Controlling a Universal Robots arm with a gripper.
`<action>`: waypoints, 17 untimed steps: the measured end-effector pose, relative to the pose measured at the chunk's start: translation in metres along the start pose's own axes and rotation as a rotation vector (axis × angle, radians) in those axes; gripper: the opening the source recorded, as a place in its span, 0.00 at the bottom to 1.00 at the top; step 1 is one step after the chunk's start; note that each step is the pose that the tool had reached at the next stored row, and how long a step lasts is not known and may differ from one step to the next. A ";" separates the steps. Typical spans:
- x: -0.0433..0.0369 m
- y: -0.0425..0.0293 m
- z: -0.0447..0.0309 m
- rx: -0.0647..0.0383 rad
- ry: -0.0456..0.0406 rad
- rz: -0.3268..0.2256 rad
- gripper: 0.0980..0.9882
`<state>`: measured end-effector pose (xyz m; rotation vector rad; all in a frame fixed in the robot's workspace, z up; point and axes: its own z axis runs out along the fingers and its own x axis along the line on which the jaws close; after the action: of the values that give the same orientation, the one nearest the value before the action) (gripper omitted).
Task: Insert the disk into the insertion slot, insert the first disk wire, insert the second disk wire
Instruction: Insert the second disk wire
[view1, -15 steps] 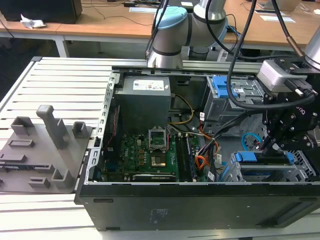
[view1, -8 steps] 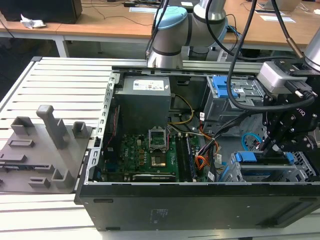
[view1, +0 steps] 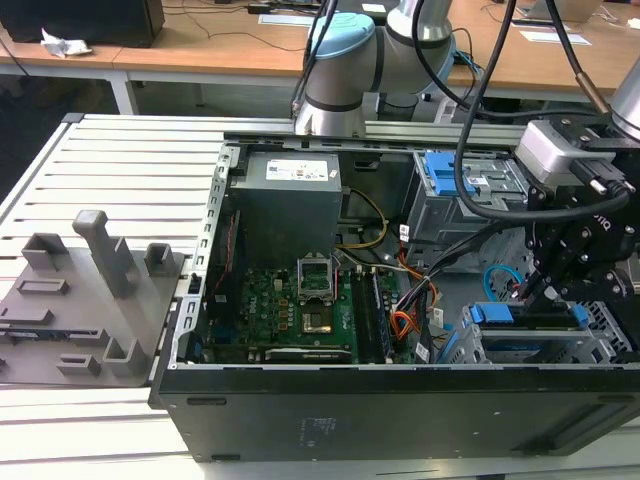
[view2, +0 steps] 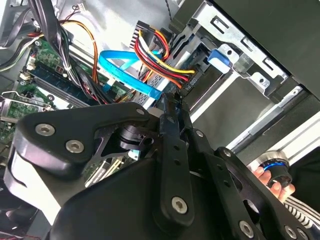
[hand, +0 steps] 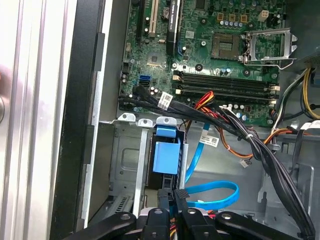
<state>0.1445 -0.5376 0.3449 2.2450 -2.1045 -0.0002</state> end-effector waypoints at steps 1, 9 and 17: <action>0.0002 0.0000 0.0003 0.000 -0.0004 0.000 0.07; 0.0043 0.0000 0.0060 0.000 -0.0005 0.000 0.07; 0.0041 -0.0002 0.0090 0.000 -0.0012 0.000 0.08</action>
<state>0.1446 -0.5421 0.3361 2.2452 -2.1052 -0.0019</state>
